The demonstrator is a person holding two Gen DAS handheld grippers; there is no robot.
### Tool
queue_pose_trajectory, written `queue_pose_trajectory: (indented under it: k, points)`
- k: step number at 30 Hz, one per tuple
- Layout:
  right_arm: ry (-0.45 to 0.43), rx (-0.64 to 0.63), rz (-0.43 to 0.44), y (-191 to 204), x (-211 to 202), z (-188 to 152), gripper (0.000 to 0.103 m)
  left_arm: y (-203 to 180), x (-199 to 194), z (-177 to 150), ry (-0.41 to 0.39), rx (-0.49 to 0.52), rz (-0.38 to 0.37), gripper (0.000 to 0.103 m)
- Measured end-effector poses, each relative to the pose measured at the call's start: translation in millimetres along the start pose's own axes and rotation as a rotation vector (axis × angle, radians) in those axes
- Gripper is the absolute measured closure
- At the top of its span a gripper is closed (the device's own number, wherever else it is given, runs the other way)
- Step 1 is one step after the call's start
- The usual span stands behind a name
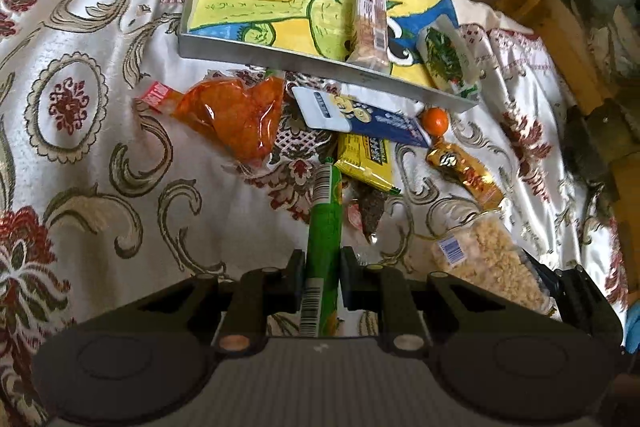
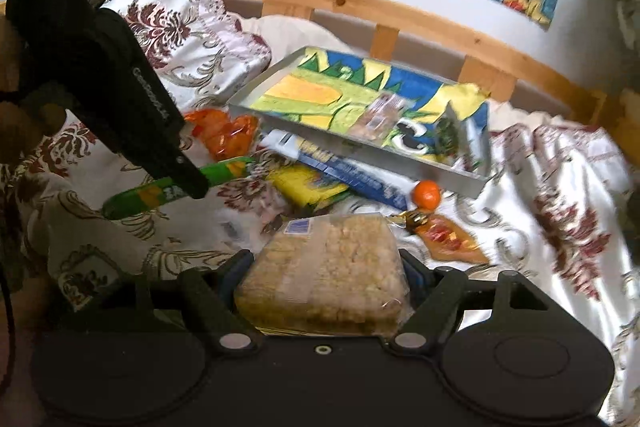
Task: Organize snacks
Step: 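Carry the green stick to the tray with the left tool while the right tool carries the rice bag there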
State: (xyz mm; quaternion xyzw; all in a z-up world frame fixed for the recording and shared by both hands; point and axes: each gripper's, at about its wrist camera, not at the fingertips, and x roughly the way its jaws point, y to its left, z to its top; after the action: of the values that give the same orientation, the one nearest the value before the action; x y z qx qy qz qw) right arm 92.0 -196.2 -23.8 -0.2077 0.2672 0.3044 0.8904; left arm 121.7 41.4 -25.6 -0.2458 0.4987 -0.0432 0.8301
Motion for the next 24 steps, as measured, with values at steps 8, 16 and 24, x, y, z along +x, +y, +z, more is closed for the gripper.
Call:
queue_pose_trajectory:
  k: [8, 16, 24]
  points:
    - [-0.058, -0.004, -0.039, -12.4, -2.7, 7.0, 0.026, -4.9, -18.9, 5.5, -0.056, -0.007, 0.001, 0.084]
    - [-0.148, 0.003, -0.074, -32.4, 6.3, 28.0, 0.026, -12.4, -24.8, 29.8, -0.127, -0.018, 0.014, 0.084]
    - [-0.264, 0.041, -0.115, -61.6, 47.8, 63.5, 0.026, -24.3, -11.2, 79.4, -0.287, -0.027, 0.053, 0.084]
